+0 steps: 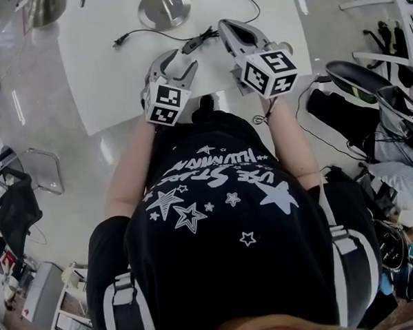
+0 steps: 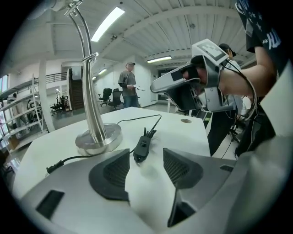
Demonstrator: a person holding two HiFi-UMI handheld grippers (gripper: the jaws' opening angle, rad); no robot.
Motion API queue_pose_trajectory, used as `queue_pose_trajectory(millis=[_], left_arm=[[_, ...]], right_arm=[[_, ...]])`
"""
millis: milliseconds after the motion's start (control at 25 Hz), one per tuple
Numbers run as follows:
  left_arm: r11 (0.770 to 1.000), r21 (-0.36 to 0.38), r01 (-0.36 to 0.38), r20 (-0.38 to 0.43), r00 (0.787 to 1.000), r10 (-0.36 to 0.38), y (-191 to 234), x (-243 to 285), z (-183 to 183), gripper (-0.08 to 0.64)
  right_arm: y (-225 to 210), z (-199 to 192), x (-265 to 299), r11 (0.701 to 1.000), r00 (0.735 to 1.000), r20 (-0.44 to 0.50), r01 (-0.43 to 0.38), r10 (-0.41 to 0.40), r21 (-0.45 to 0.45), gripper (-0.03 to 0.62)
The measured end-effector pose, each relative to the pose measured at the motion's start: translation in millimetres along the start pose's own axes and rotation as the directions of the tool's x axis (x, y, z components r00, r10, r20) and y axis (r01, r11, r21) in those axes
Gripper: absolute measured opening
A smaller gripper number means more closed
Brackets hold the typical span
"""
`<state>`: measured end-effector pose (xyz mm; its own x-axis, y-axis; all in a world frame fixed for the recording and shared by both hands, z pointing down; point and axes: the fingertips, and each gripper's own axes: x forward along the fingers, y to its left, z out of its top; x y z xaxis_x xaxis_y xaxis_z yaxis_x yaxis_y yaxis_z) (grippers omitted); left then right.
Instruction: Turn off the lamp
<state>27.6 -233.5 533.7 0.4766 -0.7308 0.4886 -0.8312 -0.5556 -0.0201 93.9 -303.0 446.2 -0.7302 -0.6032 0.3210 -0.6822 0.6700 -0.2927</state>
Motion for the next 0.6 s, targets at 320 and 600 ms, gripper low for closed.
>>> queue_pose_trajectory(millis=[320, 600], left_arm=[[0.994, 0.102, -0.033, -0.035, 0.999, 0.037, 5, 18, -4, 0.224], [0.987, 0.159, -0.03, -0.064, 0.997, 0.04, 10, 29, -11, 0.221]], right_arm=[[0, -18, -1, 1.0, 0.999, -0.046, -0.02, 0.02, 0.011, 0.005], [-3, -24, 0, 1.0, 0.998, -0.057, -0.016, 0.017, 0.017, 0.005]])
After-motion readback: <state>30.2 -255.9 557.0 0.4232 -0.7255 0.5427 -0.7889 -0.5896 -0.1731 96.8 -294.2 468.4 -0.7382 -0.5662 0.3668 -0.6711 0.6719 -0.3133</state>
